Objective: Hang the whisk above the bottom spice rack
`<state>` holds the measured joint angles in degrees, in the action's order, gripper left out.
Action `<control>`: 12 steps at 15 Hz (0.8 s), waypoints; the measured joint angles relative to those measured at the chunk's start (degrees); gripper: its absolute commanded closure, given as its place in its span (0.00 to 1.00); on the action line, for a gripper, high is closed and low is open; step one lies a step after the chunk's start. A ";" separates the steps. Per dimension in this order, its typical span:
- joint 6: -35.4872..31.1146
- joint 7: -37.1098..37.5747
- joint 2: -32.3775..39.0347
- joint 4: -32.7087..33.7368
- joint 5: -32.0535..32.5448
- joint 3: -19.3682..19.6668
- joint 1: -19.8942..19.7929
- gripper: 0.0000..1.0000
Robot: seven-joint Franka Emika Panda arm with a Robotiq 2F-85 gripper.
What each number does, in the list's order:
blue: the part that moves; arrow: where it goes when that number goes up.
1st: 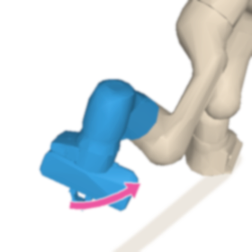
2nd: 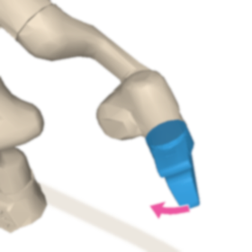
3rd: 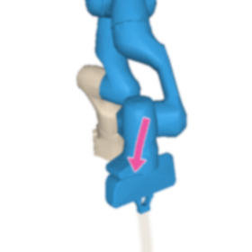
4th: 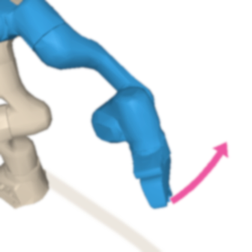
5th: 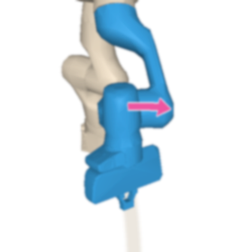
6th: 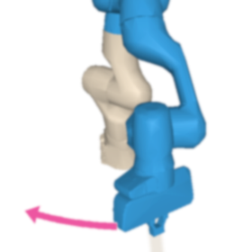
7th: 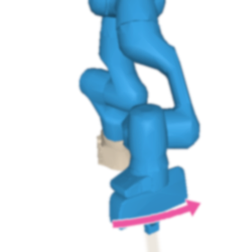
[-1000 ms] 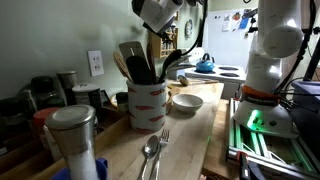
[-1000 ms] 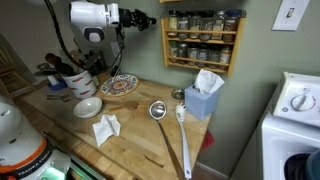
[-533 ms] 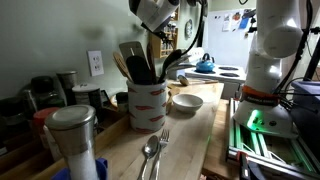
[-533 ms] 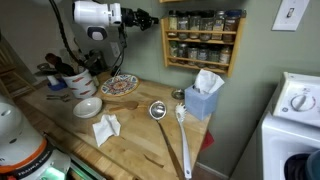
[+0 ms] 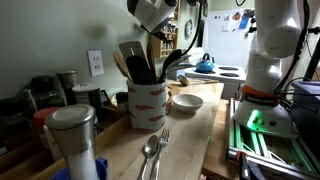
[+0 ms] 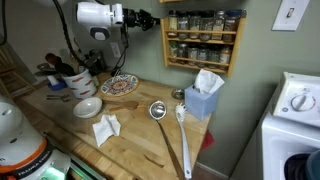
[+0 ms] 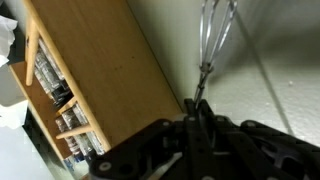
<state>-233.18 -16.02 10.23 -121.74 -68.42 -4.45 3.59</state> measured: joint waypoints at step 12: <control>0.00 -4.10 1.15 2.11 -1.68 0.60 0.22 0.98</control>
<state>-233.18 -20.12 11.38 -119.63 -70.10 -3.85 3.80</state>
